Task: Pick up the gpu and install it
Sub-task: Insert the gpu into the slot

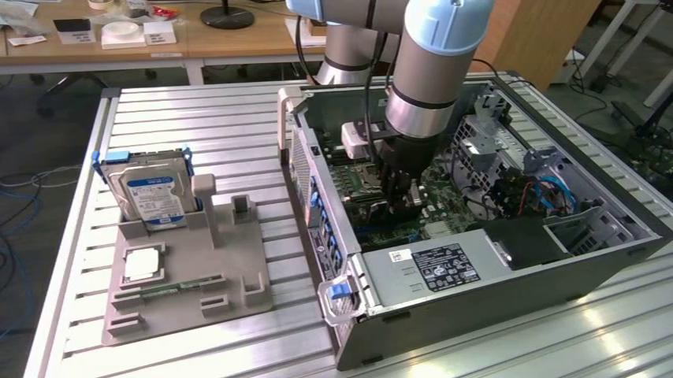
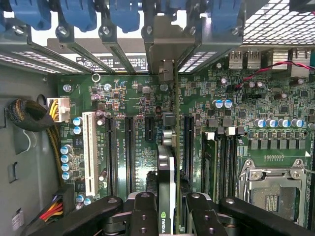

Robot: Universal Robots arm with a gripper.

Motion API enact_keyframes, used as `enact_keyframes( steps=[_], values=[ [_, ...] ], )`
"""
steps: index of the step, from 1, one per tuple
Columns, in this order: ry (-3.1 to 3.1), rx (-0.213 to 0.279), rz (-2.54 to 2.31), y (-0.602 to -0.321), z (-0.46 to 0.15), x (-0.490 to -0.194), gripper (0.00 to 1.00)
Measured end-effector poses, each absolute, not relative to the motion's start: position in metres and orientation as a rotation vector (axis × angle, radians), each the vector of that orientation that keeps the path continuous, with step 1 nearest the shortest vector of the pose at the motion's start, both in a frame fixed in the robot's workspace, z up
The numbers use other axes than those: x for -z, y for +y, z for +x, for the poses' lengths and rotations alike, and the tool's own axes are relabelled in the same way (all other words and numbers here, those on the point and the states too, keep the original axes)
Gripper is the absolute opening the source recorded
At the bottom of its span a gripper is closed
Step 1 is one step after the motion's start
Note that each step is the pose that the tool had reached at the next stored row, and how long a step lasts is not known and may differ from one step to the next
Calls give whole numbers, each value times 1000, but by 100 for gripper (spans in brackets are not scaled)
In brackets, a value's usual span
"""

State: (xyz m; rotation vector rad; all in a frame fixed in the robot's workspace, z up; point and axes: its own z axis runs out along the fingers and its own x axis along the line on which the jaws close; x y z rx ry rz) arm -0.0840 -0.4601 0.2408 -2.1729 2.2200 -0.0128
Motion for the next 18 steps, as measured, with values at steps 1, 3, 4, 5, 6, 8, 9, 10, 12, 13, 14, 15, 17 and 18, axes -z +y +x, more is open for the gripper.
enact_keyframes(
  steps=[1, 3, 4, 5, 6, 8, 9, 10, 12, 13, 14, 15, 17, 18],
  values=[
    [2220, 13, -2173, -460, -84, -241, 27],
    [2220, 13, -2173, -460, -84, -241, 27],
    [2220, 13, -2173, -460, -84, -241, 27],
    [2220, 13, -2173, -460, -84, -241, 27],
    [2220, 13, -2173, -460, -84, -241, 27],
    [2220, 13, -2173, -460, -84, -241, 27],
    [2220, 13, -2173, -460, -84, -241, 27],
    [2220, 13, -2173, -460, -84, -241, 27],
    [2220, 13, -2173, -460, -84, -241, 27],
    [2220, 11, -2172, -460, -84, -241, 27],
    [2219, 12, -2172, -460, -84, -240, 28],
    [2220, 12, -2172, -460, -84, -241, 34],
    [2220, 13, -2173, -460, -84, -241, 40],
    [2220, 13, -2173, -460, -84, -241, 40]
  ],
)
